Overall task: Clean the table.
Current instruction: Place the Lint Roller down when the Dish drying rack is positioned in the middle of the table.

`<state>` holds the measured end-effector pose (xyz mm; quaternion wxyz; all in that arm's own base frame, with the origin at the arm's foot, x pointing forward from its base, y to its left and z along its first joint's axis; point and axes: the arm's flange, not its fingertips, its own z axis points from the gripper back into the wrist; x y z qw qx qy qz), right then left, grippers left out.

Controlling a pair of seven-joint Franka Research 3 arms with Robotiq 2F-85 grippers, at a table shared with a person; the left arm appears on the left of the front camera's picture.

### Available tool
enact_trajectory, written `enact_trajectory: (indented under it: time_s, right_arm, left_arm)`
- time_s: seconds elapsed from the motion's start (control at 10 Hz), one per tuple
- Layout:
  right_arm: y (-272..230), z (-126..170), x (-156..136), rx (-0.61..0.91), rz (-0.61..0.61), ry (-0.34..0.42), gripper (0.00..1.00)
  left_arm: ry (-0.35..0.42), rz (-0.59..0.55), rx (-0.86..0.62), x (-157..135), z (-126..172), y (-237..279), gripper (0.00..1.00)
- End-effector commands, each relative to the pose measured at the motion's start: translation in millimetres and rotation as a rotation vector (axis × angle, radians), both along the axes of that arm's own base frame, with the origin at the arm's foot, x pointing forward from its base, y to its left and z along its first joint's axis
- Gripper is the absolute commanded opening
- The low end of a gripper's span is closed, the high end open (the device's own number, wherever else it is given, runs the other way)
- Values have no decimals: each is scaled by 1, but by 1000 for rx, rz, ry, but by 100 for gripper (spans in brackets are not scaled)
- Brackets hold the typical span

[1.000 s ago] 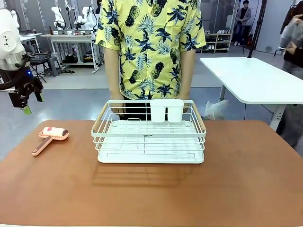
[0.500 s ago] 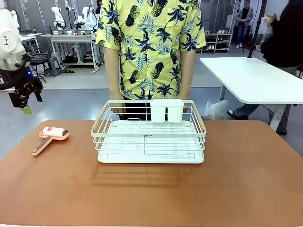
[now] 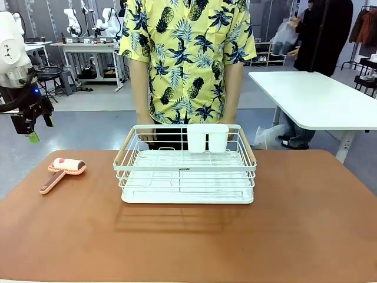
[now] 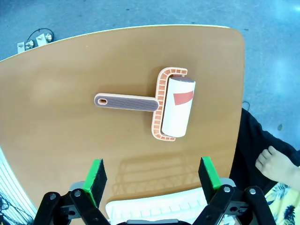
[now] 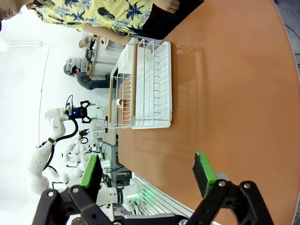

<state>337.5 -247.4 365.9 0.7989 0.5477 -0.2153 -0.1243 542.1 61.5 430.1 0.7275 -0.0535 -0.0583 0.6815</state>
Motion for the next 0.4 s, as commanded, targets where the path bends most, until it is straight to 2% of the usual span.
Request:
enact_trajectory:
  time_s: [0.0,0.3]
  right_arm:
    - [1,3,0,5,-7,-2,100]
    - [1,3,0,5,-7,-2,100]
  left_arm:
    - [1,0,0,-1,0,1,100]
    - [1,0,0,-1,0,1,100]
